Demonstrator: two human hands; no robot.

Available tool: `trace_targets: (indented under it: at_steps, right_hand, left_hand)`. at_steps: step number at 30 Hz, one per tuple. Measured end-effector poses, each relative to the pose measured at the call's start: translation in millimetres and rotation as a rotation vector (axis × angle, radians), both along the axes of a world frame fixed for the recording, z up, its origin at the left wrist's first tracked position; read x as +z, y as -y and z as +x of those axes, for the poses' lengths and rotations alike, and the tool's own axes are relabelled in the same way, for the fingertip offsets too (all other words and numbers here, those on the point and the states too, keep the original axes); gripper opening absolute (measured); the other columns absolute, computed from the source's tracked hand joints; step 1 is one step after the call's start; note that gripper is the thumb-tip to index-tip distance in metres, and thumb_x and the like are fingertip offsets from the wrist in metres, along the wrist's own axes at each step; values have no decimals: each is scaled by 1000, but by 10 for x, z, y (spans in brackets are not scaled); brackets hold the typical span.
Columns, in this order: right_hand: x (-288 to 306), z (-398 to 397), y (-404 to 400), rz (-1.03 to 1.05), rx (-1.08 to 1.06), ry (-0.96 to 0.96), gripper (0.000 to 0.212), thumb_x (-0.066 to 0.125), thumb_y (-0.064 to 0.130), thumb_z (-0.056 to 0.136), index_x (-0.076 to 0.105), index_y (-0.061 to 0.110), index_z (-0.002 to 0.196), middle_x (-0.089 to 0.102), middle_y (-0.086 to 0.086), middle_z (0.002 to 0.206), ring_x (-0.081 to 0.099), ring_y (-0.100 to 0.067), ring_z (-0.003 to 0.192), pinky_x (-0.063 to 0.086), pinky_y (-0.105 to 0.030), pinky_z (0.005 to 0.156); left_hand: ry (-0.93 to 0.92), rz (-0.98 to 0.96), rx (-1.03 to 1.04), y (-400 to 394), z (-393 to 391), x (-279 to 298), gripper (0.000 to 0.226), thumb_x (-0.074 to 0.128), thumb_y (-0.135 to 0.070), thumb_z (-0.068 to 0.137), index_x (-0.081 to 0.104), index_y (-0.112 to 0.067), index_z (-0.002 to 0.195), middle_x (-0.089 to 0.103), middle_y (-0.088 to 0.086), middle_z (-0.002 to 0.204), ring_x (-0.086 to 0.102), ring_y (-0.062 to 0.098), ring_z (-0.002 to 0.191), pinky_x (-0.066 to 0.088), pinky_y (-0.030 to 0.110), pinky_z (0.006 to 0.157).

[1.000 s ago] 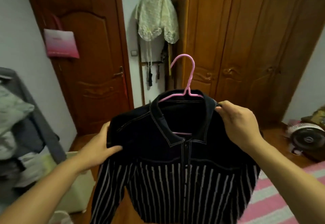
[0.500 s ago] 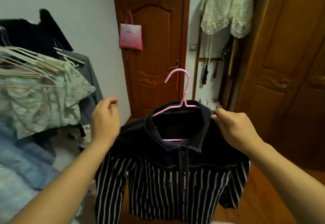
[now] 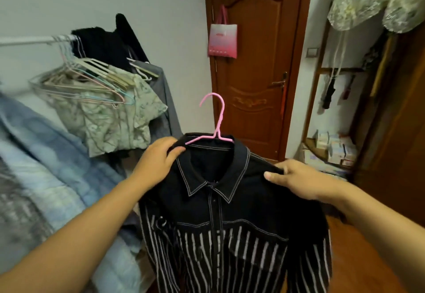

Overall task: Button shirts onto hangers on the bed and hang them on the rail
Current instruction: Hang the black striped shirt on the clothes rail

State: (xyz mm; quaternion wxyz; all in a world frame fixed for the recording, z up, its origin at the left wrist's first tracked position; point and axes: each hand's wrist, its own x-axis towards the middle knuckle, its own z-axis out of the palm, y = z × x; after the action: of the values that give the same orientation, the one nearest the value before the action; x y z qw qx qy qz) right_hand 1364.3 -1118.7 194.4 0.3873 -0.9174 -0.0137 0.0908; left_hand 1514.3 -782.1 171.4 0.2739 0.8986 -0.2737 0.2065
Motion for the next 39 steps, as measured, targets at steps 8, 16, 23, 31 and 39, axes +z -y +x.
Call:
trace_targets:
  at_steps: [8, 16, 23, 31, 39]
  right_hand:
    - [-357, 703, -820, -61, -46, 87, 29, 60, 31, 100, 69, 18, 76, 64, 7, 52, 55, -4, 44, 42, -20, 46]
    - [642, 1539, -2075, -96, 45, 230, 30, 63, 33, 99, 70, 15, 76, 69, -3, 64, 64, -19, 56, 42, -26, 51]
    - [1856, 2350, -3490, -22, 140, 496, 26, 61, 34, 99, 66, 9, 92, 65, -6, 82, 60, -20, 72, 40, -29, 59]
    - [1573, 3270, -4772, -261, 272, 584, 34, 58, 30, 99, 63, 8, 123, 66, -17, 123, 61, -37, 113, 50, -38, 93]
    - [1054, 3118, -4708, 159, 319, 508, 39, 56, -6, 83, 71, 26, 100, 72, 3, 89, 67, -16, 85, 49, -26, 71]
  left_hand:
    - [156, 394, 580, -1533, 33, 311, 28, 53, -25, 82, 74, -11, 94, 64, 16, 98, 58, 42, 95, 52, 49, 76]
    - [216, 438, 858, -2858, -142, 1074, 34, 61, -33, 96, 67, -18, 125, 62, 11, 111, 55, 37, 105, 50, 47, 82]
    - [67, 364, 711, -3117, 162, 1265, 48, 43, -57, 101, 45, -44, 147, 56, -5, 125, 49, 21, 125, 42, 41, 99]
    - [-28, 245, 543, -3305, 415, 1177, 38, 46, -59, 100, 58, -38, 130, 59, -14, 117, 55, 8, 111, 46, 31, 95]
    - [-52, 122, 508, -3247, 390, 1175, 36, 41, -37, 107, 47, -26, 142, 57, -6, 119, 54, 14, 109, 46, 34, 93]
